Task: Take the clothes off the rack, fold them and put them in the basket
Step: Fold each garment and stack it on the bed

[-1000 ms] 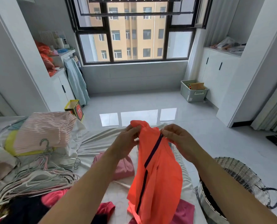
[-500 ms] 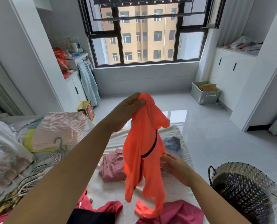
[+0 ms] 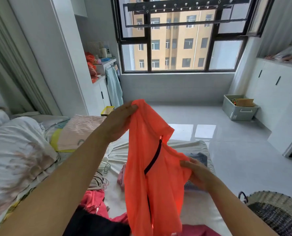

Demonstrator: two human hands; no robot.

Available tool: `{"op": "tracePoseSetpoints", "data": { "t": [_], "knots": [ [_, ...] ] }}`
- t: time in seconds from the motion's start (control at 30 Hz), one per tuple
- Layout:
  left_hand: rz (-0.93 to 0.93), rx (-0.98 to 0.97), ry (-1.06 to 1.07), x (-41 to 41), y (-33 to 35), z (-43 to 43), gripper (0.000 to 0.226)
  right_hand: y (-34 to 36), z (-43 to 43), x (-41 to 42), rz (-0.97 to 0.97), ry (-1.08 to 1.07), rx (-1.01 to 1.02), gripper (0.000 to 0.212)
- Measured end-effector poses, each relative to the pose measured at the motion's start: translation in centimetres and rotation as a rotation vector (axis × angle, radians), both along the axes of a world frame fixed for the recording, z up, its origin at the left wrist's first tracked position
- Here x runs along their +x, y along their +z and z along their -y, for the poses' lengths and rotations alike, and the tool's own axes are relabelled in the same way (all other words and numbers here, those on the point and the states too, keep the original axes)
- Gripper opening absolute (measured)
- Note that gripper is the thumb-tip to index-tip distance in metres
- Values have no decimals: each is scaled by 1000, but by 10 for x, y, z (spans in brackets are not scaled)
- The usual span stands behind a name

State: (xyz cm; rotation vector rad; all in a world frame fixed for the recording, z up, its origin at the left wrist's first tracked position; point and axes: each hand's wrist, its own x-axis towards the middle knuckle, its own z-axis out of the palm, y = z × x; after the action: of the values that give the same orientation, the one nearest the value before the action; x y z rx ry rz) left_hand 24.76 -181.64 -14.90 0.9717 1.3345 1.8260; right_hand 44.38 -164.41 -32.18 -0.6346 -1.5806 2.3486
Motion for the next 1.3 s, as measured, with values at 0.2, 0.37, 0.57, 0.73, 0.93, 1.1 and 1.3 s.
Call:
{"op": "tracePoseSetpoints", "data": {
  "t": [0.2,0.37,0.57,0.73,0.93,1.1,1.3],
  "knots": [
    [239,-329,94,-10,-120,34,48,65,-22,19,-164,-143,88,46],
    [-367,-844,159,3,-182,13,32,52,-21,29,330,-254,618,15],
    [-86,-532,36,-28,-117,13,39,85,-40,64,422,-396,959,18],
    [236,-422,-6,-6,-113,7,11,78,-53,71,486,-392,1047,22],
    [363,-63,172,-17,-88,3,14,92,-56,78,372,-528,758,29],
    [128,-472,40,-5,-102,4,8,79,-46,90,737,-201,589,48],
    [250,-236,111,-23,-90,11,13,97,-67,117,273,-254,418,25]
  ]
}}
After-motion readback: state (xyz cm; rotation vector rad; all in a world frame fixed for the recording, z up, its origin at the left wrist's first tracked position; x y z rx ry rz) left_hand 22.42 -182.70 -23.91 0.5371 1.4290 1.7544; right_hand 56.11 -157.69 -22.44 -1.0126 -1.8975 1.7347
